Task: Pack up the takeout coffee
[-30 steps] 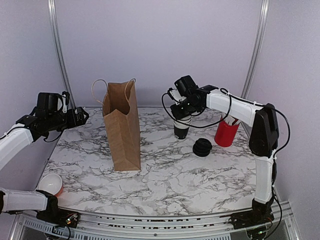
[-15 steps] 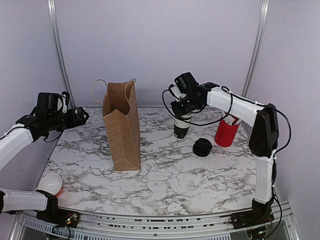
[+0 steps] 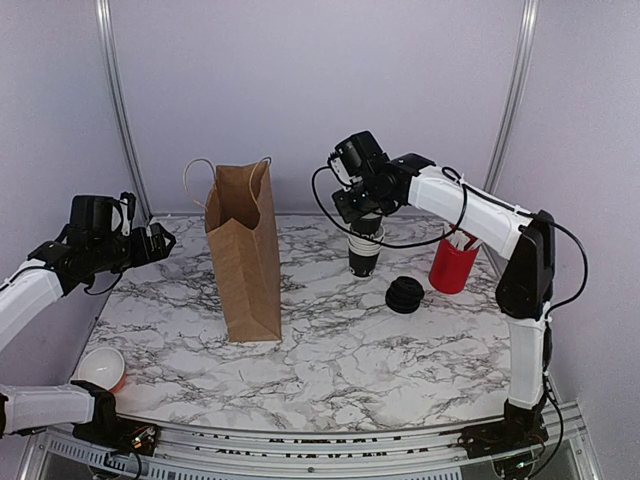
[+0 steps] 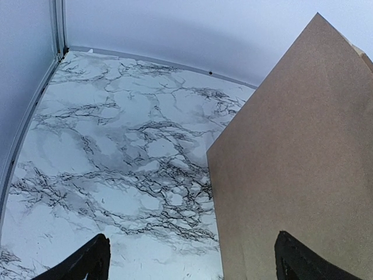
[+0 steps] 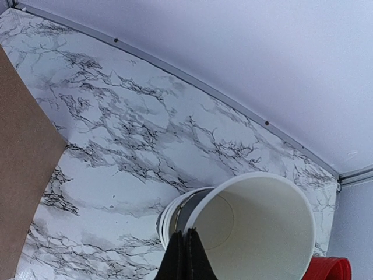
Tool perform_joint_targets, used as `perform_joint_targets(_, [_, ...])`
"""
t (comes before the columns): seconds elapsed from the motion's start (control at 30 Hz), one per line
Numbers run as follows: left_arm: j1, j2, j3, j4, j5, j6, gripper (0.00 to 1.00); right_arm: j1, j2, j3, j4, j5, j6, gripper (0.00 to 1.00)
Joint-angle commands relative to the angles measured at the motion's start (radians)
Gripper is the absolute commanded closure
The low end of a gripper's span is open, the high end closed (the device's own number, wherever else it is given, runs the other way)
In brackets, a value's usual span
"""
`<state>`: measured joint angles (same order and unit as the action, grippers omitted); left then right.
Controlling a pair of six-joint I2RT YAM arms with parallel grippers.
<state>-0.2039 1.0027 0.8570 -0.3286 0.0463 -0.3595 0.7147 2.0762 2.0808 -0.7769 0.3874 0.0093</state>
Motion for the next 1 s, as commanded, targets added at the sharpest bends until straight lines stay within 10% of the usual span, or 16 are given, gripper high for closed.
perform_joint_targets(0.0, [0.000,-0.007,-0.011,-0.009,0.001,-0.006,0.01,0.023,-0.067,0.048,-0.022,0.070,-0.024,1.00])
perform_joint_targets(0.97, [-0.001,0.017,-0.022,-0.005,0.001,-0.007,0.01,0.379,-0.438,-0.611,0.090,-0.001,0.147,1.00])
